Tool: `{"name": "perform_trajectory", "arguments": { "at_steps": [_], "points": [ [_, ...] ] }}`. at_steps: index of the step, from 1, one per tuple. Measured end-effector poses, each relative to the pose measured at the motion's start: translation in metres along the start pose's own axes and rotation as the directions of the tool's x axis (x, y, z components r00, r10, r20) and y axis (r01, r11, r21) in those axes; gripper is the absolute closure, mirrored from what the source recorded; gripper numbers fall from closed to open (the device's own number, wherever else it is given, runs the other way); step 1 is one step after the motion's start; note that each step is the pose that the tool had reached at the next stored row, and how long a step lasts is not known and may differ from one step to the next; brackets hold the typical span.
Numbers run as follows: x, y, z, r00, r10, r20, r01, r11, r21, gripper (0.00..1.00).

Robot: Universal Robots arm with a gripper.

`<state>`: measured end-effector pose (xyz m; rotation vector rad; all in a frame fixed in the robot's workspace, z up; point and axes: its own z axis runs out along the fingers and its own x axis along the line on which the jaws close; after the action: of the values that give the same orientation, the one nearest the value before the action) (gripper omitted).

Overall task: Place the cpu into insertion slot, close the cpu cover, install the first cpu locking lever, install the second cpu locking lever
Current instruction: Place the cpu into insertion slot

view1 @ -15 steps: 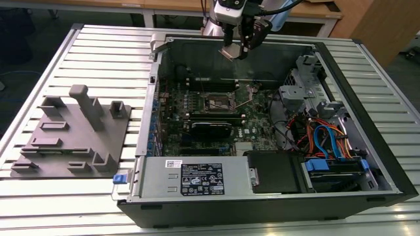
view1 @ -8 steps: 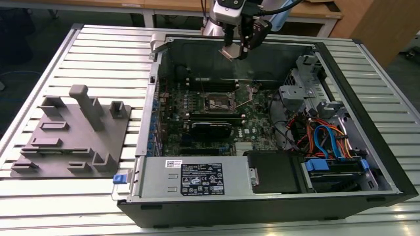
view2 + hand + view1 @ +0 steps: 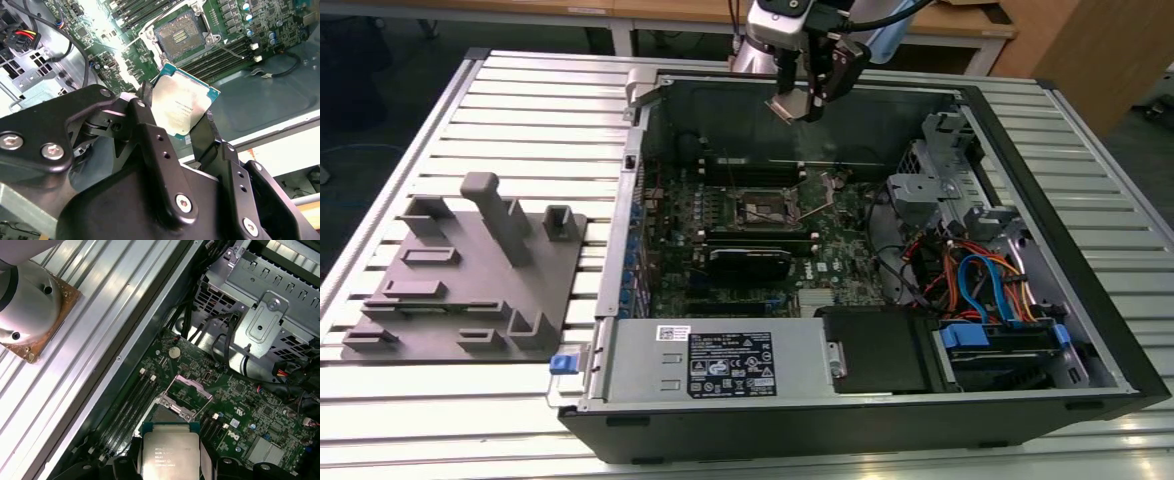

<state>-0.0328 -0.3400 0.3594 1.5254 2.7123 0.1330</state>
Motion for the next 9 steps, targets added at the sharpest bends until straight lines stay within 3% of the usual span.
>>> {"name": "perform_trajectory", "arguments": {
  "at_steps": [9],
  "points": [
    [0.0000, 0.0000, 0.0000, 1.0000, 0.002, 0.0002, -0.002, 1.0000, -0.0001, 0.46]
  ]
}}
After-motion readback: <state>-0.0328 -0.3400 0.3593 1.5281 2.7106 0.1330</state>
